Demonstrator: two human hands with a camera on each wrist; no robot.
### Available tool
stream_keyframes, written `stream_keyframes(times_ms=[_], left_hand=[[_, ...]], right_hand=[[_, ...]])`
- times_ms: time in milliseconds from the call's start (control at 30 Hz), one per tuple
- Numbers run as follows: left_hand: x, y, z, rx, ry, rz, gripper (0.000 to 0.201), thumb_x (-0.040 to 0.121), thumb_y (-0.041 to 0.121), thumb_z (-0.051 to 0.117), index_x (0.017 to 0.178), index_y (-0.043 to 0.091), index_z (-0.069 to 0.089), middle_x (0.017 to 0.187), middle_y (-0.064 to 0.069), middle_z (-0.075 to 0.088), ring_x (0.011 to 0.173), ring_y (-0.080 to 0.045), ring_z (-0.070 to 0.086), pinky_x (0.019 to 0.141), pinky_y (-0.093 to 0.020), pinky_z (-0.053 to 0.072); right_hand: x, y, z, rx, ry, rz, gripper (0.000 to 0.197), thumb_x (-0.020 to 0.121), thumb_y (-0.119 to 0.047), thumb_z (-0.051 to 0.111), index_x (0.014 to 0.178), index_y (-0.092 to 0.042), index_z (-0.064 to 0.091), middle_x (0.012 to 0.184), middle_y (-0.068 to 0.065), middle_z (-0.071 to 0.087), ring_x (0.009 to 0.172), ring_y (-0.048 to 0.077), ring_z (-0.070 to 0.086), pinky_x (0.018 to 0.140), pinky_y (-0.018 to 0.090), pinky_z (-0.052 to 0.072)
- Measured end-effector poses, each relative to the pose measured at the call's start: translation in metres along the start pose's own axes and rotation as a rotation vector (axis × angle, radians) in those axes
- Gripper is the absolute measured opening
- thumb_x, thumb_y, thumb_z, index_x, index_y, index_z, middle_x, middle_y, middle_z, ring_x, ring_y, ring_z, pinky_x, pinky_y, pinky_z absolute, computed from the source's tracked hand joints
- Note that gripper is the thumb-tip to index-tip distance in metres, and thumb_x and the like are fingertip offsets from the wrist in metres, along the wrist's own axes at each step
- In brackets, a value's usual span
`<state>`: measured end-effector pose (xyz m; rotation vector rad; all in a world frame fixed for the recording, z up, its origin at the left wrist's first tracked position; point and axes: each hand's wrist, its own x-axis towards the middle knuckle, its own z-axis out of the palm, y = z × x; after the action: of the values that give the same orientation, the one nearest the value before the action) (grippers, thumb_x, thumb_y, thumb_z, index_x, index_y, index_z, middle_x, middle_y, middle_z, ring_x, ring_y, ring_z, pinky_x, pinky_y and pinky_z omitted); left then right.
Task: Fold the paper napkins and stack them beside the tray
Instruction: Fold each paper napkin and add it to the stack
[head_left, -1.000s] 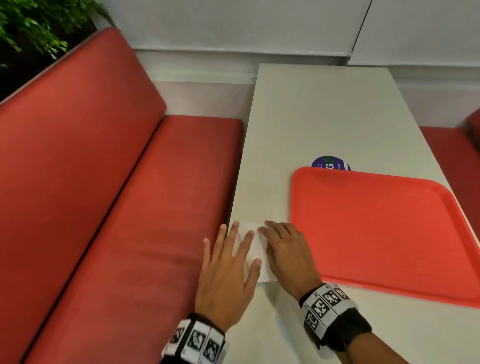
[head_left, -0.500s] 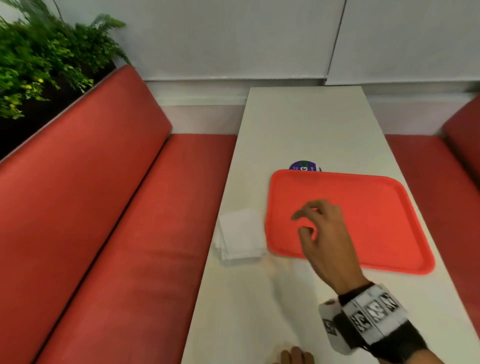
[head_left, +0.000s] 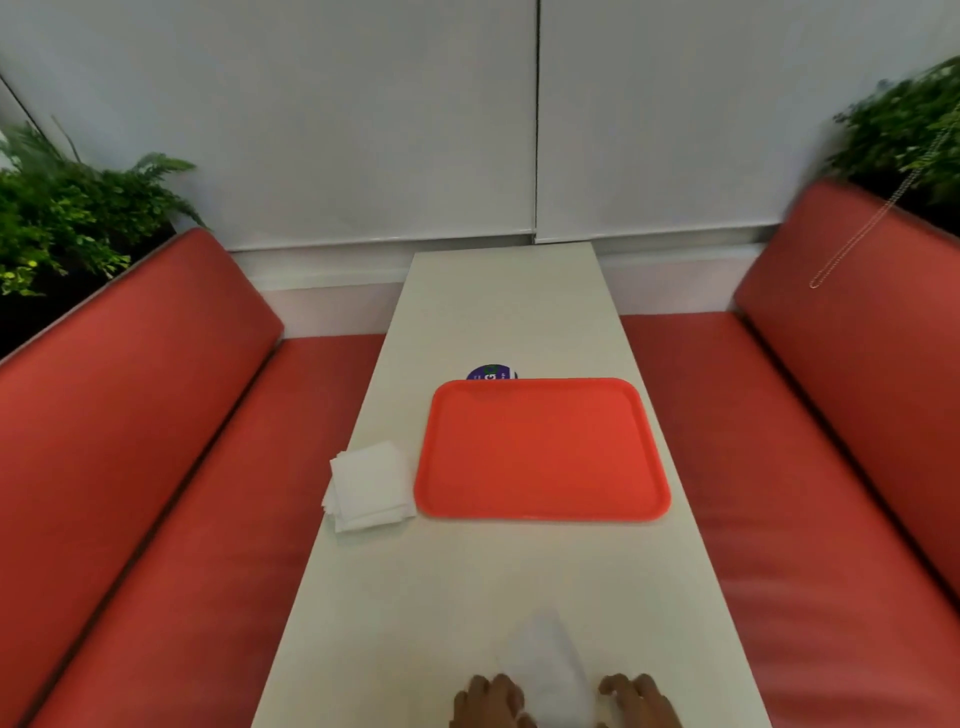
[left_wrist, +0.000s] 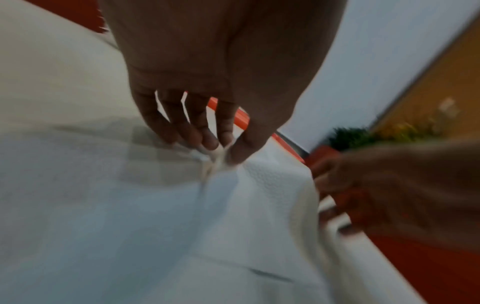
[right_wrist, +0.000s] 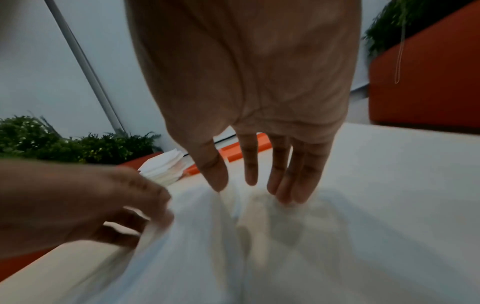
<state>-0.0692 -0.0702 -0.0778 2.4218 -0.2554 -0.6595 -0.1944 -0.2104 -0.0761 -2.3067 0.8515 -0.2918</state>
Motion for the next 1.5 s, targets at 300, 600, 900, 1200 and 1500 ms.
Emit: stream_keyframes(times_ms=[300,600,900,1200,1500], left_hand=[[-0.069,0.055,-0.062,-0.393,0.075,0.07,0.021,0.082,0.001,0.066,0.077,0.016,0.052,0.057,0.008,0.066,0.046,-0.001,0.048,0.054,-0.014,0.038],[-0.095,0.116,-0.113,-0.782,0.128,0.146,0.018,0.089,0.003,0.071,0.102,0.014,0.065,0.094,-0.004,0.079,0.081,-0.015,0.075,0.068,-0.025,0.057],[-0.1,0.137,-0.136,-0.862,0.129,0.316,0.02,0.096,0.007,0.063,0.098,0.026,0.068,0.097,-0.01,0.076,0.088,-0.019,0.071,0.078,-0.047,0.059],[-0.092,0.117,-0.156,-0.685,0.095,0.564,0.043,0.091,-0.015,0.056,0.088,0.021,0.08,0.088,0.005,0.072,0.085,-0.01,0.068,0.071,-0.023,0.055],[-0.073,0.117,-0.176,-0.838,0.081,0.398,0.026,0.105,0.019,0.049,0.123,0.028,0.065,0.102,-0.01,0.068,0.087,-0.02,0.066,0.069,-0.031,0.054]], right_hand=[[0.018,-0.051,-0.065,0.792,-0.462,0.315,0.019,0.094,-0.046,0.062,0.096,-0.036,0.078,0.098,-0.002,0.078,0.09,0.017,0.074,0.094,0.036,0.054],[0.035,-0.112,-0.133,0.916,-0.384,0.0,0.019,0.087,-0.016,0.073,0.105,-0.011,0.075,0.103,0.001,0.079,0.093,0.019,0.076,0.079,0.032,0.061],[0.048,-0.123,-0.15,1.009,-0.29,-0.066,0.016,0.095,-0.013,0.065,0.106,-0.008,0.075,0.106,0.011,0.076,0.094,0.022,0.072,0.078,0.035,0.058],[0.054,-0.134,-0.151,1.165,-0.453,0.032,0.036,0.099,-0.017,0.04,0.104,-0.005,0.074,0.096,0.002,0.076,0.073,0.015,0.068,0.065,0.025,0.05],[0.078,-0.156,-0.137,0.954,-0.287,-0.095,0.03,0.082,-0.02,0.08,0.111,-0.025,0.074,0.105,-0.001,0.067,0.099,0.005,0.064,0.094,0.03,0.054]])
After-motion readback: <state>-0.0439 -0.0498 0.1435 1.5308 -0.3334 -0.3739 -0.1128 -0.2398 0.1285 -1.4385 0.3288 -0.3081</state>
